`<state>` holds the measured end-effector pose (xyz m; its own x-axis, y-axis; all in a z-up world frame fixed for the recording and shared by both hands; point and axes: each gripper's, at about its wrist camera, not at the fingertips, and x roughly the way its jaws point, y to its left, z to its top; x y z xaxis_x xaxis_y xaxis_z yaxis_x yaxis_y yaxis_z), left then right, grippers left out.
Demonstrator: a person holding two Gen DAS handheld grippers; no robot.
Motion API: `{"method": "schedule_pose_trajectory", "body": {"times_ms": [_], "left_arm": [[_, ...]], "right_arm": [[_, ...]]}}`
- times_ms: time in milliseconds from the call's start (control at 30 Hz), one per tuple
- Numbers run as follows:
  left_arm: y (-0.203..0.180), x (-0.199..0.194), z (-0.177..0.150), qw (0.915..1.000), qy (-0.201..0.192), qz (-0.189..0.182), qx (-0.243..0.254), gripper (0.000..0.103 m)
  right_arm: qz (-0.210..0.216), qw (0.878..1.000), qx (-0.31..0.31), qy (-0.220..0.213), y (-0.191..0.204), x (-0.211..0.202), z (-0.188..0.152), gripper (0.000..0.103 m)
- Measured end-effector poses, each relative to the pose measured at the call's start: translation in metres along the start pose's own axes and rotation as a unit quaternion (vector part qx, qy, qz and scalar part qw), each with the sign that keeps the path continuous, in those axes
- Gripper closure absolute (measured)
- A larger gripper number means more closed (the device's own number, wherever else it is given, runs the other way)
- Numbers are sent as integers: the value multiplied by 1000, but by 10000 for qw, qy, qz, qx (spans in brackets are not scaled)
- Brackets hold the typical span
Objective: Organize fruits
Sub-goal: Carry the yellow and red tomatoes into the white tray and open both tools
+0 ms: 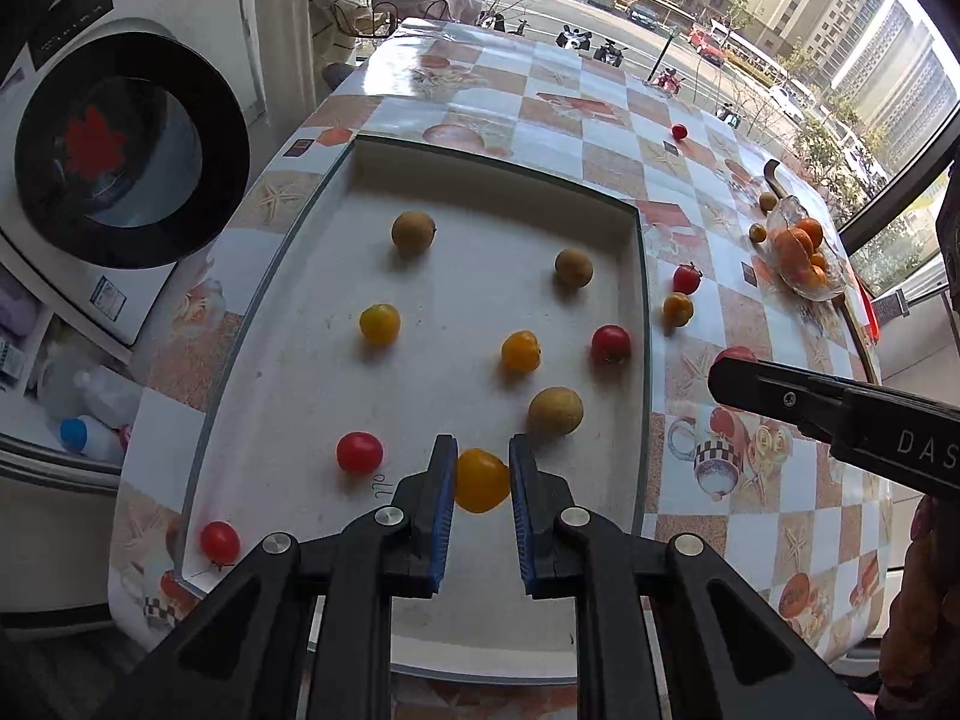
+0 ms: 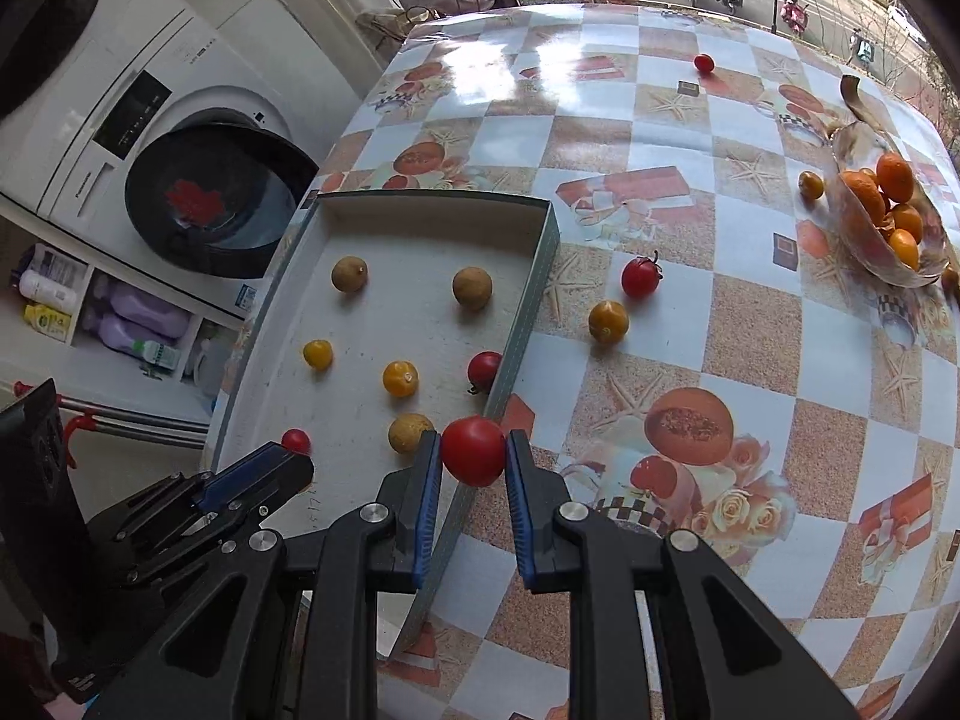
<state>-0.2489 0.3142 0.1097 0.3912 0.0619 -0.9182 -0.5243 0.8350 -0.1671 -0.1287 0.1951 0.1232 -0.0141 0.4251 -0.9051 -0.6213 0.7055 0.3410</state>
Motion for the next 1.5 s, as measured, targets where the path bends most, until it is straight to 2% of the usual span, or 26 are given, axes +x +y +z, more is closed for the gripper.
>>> {"method": "schedule_pose_trajectory", "body": {"times_ms": [400, 633, 867, 1233, 1500], "left_arm": [[33, 5, -7, 9996, 103, -11, -271, 84], [42, 8, 24, 9995, -191, 108, -205, 84], [56, 29, 38, 9989, -71, 435, -159, 84], [65, 53, 41, 9977, 224, 632, -123, 84], [60, 55, 40, 9968, 269, 751, 95, 83]], "right_arm": [[126, 9993, -131, 320, 28, 30, 0, 80], [125, 9994, -159, 264, 33, 46, 33, 80], [105, 9992, -203, 324, 40, 69, 61, 80], [-181, 9981, -416, 429, 49, 100, 76, 80], [-417, 9958, -609, 535, 53, 116, 70, 80]]}}
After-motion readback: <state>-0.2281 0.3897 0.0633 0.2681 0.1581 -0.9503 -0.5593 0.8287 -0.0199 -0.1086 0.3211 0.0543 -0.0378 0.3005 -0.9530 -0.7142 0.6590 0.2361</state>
